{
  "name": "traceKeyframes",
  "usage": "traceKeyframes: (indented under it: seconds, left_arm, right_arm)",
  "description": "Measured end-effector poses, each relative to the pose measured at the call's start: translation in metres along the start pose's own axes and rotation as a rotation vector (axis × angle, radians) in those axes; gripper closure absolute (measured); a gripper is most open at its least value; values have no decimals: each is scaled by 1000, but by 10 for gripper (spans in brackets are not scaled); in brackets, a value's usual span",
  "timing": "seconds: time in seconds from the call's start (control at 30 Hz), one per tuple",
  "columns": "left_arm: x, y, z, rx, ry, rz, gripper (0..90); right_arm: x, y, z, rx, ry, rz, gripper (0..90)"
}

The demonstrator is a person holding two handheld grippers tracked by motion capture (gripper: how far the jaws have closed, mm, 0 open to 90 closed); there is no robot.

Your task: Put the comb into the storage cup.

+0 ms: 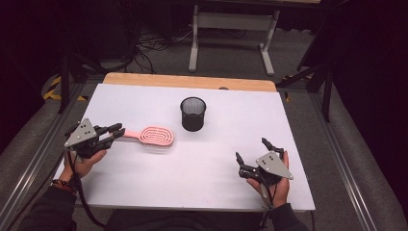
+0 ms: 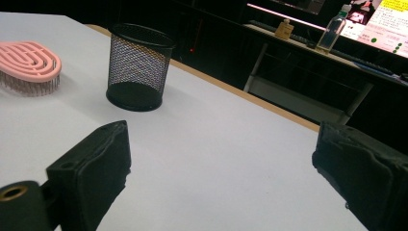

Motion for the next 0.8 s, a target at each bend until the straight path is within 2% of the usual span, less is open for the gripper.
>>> traceKeyframes:
  seconds: [0.07,0.27,0.3,0.43,0.57,0.63,0.67,0.73,0.8]
  left_arm:
    - [6,4,-4,11,2,-13,894]
    - [33,18,-10,6,7,-74,898]
    - [33,18,-10,6,7,-74,898]
    - [51,20,-12,6,9,-127,899]
    - [64,14,-15,16,16,-177,899]
    - [73,9,-21,12,28,-236,899]
    - [73,9,-21,12,28,-236,899]
    - [78,5,-24,4,44,-277,899]
    - [83,-1,-27,3,51,-340,899]
  right_arm:
    - [2,0,0,-1,3,-3,65]
    - [4,-2,0,-2,11,-16,67]
    - [4,-2,0,-2,11,-16,67]
    - [5,-3,0,3,15,-20,69]
    - [7,-5,0,-2,11,-28,79]
    - [6,-4,-1,-6,7,-25,81]
    - [6,-4,-1,-6,7,-25,81]
    - [7,-5,-1,-7,7,-32,80]
    - [8,-5,-1,-5,10,-35,80]
Point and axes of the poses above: each handheld gripper's, and its own axes: x roughly forward along the jaws, y roughly out of its top, z roughly to its right, the point moved 1 cm from there along x, roughly forward along the jaws, and after that the axes turned 11 degrees about y, right-handed, at the moved point
